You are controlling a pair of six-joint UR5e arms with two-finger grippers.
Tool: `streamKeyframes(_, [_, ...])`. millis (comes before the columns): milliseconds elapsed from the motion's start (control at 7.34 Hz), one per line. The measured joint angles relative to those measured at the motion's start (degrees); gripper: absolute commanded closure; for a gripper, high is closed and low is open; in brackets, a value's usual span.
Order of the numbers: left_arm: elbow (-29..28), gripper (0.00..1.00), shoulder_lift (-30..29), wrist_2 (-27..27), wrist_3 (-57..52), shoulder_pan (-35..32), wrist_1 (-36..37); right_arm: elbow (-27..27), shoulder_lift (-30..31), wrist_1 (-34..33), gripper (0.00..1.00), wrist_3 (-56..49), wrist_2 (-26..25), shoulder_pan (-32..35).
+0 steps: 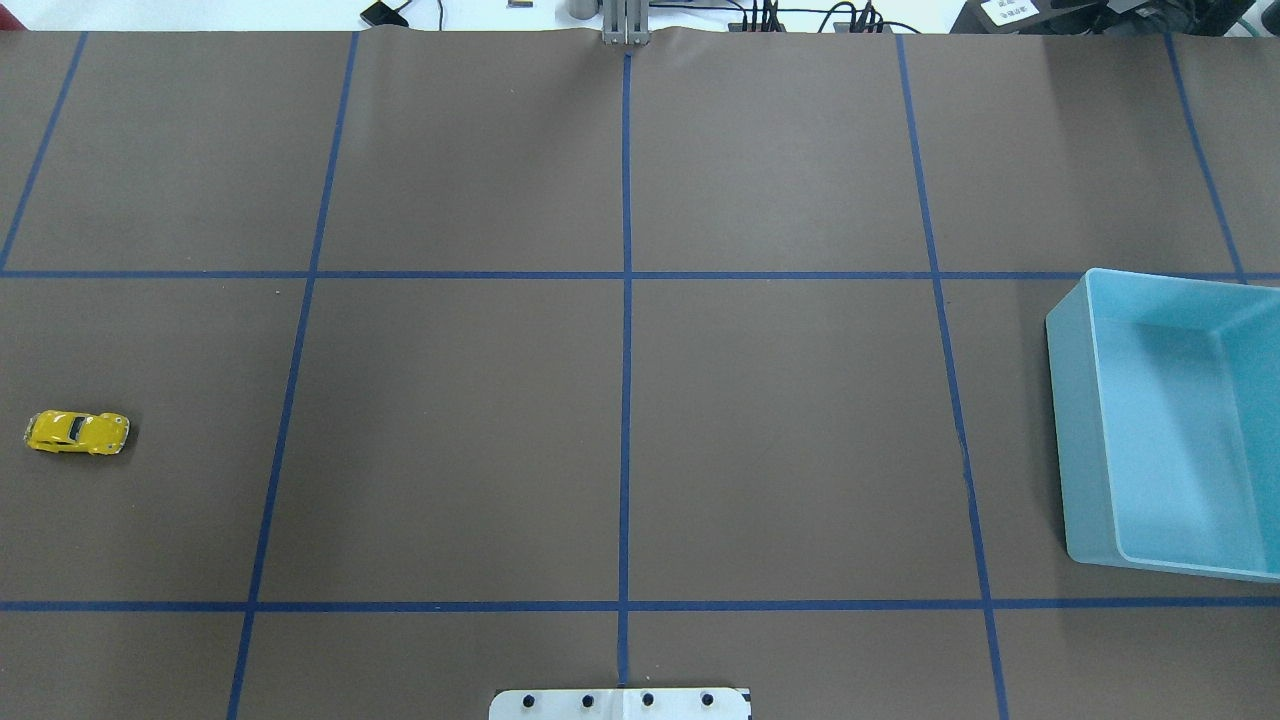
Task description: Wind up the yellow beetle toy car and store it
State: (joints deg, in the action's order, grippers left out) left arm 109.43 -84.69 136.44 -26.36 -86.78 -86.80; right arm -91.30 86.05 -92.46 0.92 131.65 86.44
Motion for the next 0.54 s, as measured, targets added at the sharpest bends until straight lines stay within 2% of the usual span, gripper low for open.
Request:
streamKeyframes(272, [2.9,0.01,0.5,0.0,-6.0,4.9,-0.4,0.0,0.2,0.0,0.00,0.1,0.0,0.2])
streamKeyframes(545, [4.2,0.00,0.3,-0.8,-7.7,13.2,-2.1,0.0,0.5,-0.1,0.00,0.2,0.0,0.4])
